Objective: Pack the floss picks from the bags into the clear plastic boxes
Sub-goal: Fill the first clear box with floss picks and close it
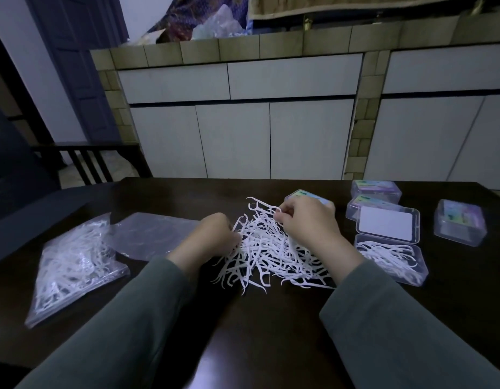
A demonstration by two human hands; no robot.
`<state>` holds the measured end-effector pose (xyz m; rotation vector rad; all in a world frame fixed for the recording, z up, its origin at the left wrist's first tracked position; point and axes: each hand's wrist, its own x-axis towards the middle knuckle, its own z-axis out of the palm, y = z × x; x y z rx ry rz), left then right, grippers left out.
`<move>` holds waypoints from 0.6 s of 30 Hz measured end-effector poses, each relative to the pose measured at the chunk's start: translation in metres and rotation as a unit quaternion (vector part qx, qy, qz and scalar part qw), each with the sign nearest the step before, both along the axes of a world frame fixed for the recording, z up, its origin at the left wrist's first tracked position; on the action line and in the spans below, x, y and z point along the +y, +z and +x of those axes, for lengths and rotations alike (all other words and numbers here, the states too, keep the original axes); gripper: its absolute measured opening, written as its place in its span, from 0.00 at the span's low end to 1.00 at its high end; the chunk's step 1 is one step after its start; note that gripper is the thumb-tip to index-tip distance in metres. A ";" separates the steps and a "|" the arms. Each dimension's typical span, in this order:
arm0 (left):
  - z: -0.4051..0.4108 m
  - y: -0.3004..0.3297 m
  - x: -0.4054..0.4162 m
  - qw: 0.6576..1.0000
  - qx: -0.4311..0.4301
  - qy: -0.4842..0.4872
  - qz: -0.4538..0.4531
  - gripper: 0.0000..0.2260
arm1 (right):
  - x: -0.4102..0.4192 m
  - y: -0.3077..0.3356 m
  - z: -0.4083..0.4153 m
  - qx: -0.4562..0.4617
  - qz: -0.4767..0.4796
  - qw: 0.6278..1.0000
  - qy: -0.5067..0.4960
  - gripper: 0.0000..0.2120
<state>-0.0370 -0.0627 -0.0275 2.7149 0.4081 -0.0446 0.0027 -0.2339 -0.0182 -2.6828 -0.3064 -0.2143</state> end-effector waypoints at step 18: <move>-0.025 0.023 -0.016 0.961 -0.271 0.035 -0.031 0.08 | -0.024 0.015 -0.011 -0.046 0.415 0.907 0.052 0.07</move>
